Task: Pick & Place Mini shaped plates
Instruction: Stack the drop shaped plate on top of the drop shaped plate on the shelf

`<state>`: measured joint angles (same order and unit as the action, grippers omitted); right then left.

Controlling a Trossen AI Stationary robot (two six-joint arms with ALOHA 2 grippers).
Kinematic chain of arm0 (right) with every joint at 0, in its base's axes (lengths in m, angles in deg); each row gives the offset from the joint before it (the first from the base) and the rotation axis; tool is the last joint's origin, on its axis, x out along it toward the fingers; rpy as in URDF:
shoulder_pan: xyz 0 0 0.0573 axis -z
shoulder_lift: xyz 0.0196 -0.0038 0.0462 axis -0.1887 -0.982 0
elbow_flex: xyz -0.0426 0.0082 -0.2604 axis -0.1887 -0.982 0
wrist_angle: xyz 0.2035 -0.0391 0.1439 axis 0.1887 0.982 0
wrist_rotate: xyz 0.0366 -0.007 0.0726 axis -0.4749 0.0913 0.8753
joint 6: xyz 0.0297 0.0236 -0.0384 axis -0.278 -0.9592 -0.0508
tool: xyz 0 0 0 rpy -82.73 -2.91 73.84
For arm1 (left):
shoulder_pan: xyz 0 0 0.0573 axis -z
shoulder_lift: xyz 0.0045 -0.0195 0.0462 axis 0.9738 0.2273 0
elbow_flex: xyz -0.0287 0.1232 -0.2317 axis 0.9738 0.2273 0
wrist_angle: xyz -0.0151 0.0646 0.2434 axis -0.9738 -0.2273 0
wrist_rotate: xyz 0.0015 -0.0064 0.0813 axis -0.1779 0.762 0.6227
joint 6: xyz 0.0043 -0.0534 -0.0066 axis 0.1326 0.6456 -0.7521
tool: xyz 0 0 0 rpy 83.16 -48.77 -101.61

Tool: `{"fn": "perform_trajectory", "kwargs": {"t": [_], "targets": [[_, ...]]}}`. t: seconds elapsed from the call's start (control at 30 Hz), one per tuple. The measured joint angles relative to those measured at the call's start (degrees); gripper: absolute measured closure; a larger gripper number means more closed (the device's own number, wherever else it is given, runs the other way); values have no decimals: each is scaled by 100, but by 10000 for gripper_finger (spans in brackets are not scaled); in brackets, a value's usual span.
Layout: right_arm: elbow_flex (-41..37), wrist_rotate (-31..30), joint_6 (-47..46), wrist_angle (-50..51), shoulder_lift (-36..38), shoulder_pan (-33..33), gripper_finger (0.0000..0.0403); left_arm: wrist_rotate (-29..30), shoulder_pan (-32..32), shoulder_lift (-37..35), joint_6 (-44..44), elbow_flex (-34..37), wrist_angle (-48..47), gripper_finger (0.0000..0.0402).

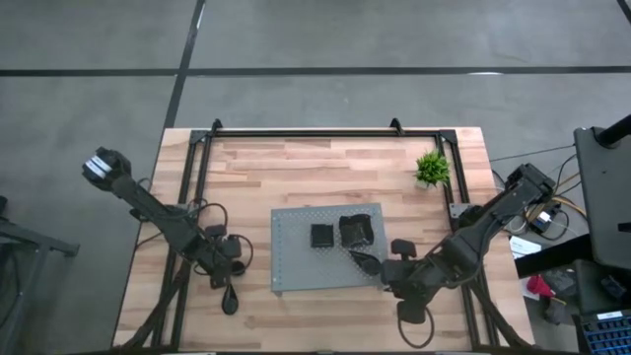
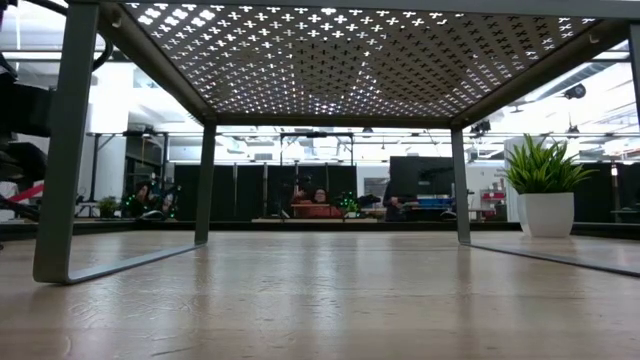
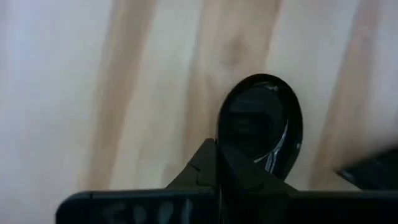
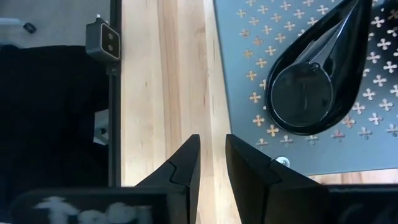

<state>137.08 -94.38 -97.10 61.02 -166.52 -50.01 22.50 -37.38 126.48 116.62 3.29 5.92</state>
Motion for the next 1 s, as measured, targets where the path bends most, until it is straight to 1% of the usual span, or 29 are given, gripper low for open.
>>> {"fn": "perform_trajectory", "kwargs": {"t": [0.17, 0.3, 0.5, 0.63, 0.73, 0.8, 0.9, 1.0], "targets": [[1, -2, 8, 0, 32, 0, 337, -302, 2, -136, -9, -220, -194, 401], [1, -4, 61, -11, 33, 0, 339, -397, 2, -259, -7, -599, -524, 401], [1, -6, 218, -153, 36, 0, 339, -334, 2, -341, -42, -1293, -1055, 401], [1, -136, 534, -341, 37, 2, 344, -151, 7, -341, -48, -1818, -1715, 401], [1, -151, 954, -741, 37, 2, 346, -106, 5, -341, -47, -2230, -1979, 401], [1, -131, 1254, -1079, 37, -15, 346, -46, 7, -341, 2, -2511, -1900, 401], [1, -135, 1888, -1462, 37, -80, 346, 170, 4, -343, 65, -2849, -1493, 401], [-9, -432, 2255, -1803, -41, -109, 346, 530, -7, -341, 49, -3091, -989, 401]]}}
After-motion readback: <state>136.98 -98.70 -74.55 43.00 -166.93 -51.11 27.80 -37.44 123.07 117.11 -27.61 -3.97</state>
